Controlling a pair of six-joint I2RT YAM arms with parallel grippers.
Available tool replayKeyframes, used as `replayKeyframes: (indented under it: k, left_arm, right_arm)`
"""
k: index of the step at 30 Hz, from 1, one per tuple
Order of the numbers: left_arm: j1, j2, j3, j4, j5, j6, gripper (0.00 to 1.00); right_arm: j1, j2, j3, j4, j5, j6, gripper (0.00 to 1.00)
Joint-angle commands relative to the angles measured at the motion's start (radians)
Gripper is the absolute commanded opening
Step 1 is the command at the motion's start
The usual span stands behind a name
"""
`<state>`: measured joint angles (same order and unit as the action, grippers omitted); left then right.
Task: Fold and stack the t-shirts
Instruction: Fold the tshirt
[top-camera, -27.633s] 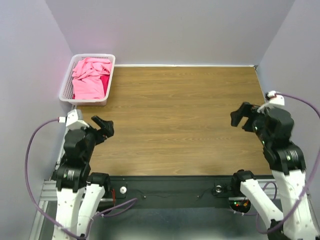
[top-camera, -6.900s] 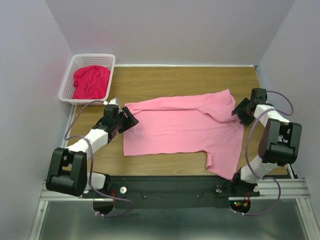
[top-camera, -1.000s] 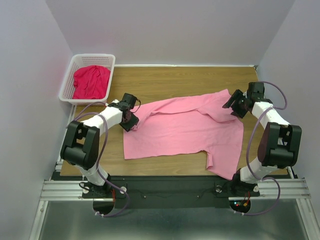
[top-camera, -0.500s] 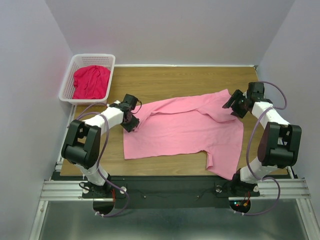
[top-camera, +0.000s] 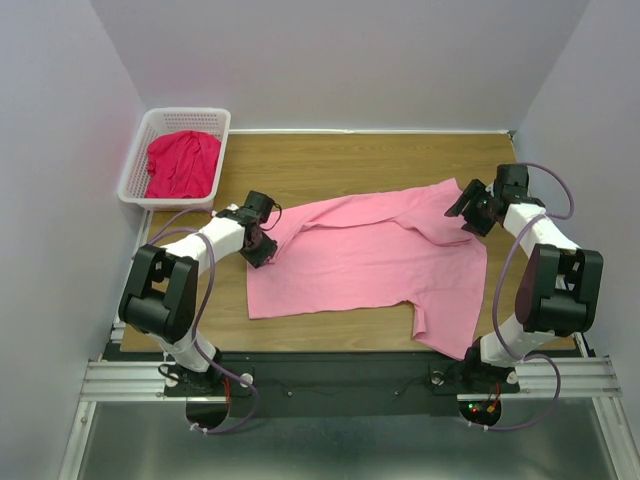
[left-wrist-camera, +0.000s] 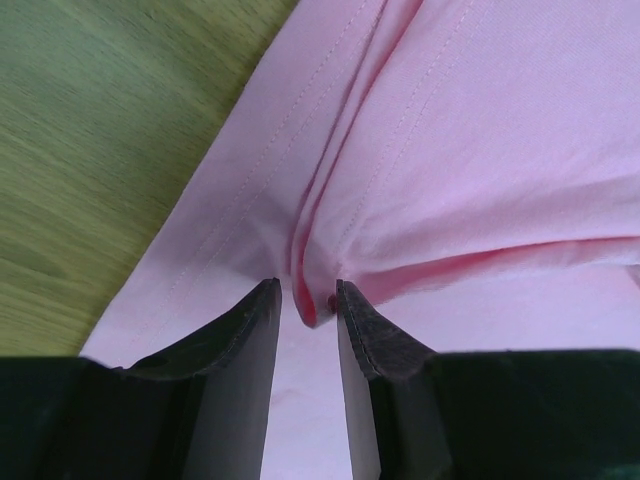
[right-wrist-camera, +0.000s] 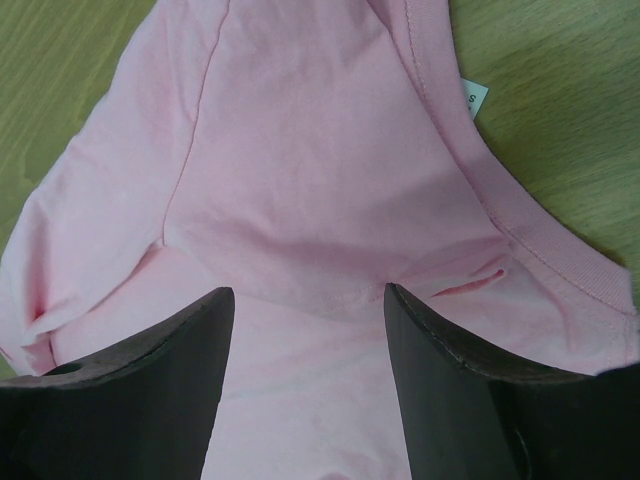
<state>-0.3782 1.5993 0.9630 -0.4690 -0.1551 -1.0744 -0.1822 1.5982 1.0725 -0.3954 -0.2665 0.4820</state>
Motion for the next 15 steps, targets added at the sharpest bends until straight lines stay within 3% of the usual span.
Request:
replayKeyframes:
  k: [1,11,15]
  left_arm:
    - [-0.005,-0.038,-0.02,-0.026,-0.001,0.002,0.4]
    - [-0.008,-0.012,-0.012,-0.007,-0.029,0.002,0.39]
    - [-0.01,-0.01,-0.007,-0.002,-0.035,0.005,0.32]
  right_arm:
    - [0.001,-0.003,0.04,0.026,0.0,-0.011,0.67]
    - [0.001,-0.011,0.03,0.026,0.001,-0.013,0.67]
    - [0.001,-0.011,0.032,0.026,-0.002,-0.011,0.67]
